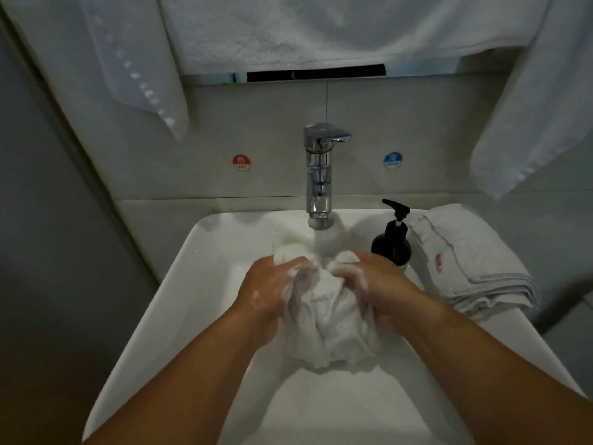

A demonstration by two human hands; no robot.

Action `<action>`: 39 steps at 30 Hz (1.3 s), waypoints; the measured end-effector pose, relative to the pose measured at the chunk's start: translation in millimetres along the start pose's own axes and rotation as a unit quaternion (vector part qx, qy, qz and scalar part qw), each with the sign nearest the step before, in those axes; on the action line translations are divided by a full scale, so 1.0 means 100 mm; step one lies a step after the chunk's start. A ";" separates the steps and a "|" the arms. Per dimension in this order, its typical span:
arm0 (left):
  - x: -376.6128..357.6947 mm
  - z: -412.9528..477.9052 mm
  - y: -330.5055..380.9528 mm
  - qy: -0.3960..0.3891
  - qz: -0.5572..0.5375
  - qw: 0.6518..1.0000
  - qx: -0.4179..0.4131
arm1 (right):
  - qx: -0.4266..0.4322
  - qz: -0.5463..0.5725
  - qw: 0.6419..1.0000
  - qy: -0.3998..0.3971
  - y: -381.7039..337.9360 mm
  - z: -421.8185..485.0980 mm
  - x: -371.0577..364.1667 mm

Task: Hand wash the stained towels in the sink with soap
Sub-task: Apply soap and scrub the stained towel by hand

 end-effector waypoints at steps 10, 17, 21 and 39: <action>0.01 0.04 -0.42 -0.001 -0.064 0.982 0.175 | 0.136 0.002 0.987 -0.090 -0.30 -0.12 -0.23; -0.26 -0.15 0.25 -0.027 0.042 0.989 -0.140 | 0.121 -0.032 0.982 0.141 -0.29 -0.09 0.18; -0.15 0.00 0.12 0.057 0.132 0.982 -0.125 | 0.186 -0.209 0.950 0.136 -0.42 -0.30 0.00; -0.18 -0.08 0.20 -0.017 0.044 0.990 -0.134 | 0.254 -0.147 0.941 0.166 -0.65 -0.21 0.11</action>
Point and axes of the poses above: each hand's wrist, its own z-axis towards the middle knuckle, its own x-axis out of the back of the hand, y = z × x, the point moved 10 cm from there along z, towards the middle knuckle, and after that the axes turned 2 degrees about -y, right-handed, at the moved point
